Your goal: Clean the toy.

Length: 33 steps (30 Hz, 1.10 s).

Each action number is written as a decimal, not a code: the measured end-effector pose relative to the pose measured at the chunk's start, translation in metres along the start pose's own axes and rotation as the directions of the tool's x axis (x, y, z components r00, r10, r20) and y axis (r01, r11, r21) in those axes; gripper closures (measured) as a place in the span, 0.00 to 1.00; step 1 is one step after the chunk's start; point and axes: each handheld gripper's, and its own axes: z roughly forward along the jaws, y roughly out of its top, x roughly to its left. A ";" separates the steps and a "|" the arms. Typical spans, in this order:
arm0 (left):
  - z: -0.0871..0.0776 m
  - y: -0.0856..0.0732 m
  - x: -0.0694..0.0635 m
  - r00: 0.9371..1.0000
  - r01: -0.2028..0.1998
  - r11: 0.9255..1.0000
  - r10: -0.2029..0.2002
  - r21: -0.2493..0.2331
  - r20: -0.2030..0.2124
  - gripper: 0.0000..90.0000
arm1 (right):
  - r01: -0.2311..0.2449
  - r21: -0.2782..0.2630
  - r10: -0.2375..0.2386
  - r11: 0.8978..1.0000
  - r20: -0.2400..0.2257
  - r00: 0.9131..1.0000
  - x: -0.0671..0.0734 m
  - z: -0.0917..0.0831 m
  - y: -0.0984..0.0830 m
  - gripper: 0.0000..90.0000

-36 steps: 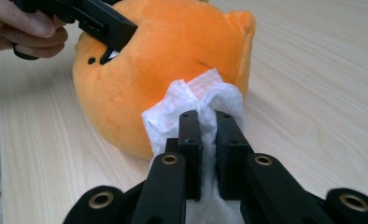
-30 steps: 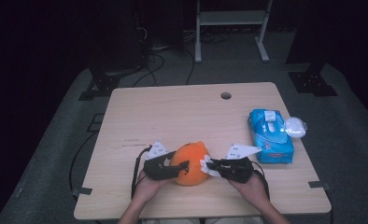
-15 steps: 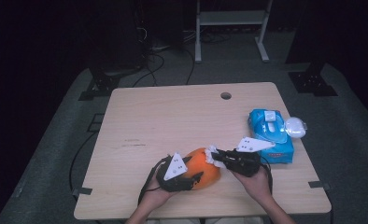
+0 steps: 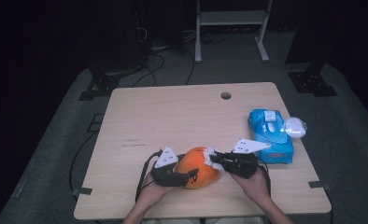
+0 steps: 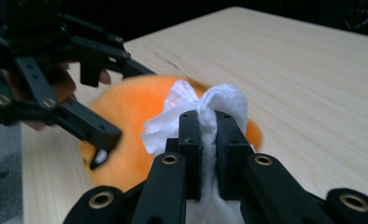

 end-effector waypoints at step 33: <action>0.003 0.004 -0.016 0.986 -0.161 0.987 0.161 0.009 0.050 0.40 | 0.059 -0.041 -0.061 0.997 -0.055 0.997 0.022 -0.006 0.017 0.91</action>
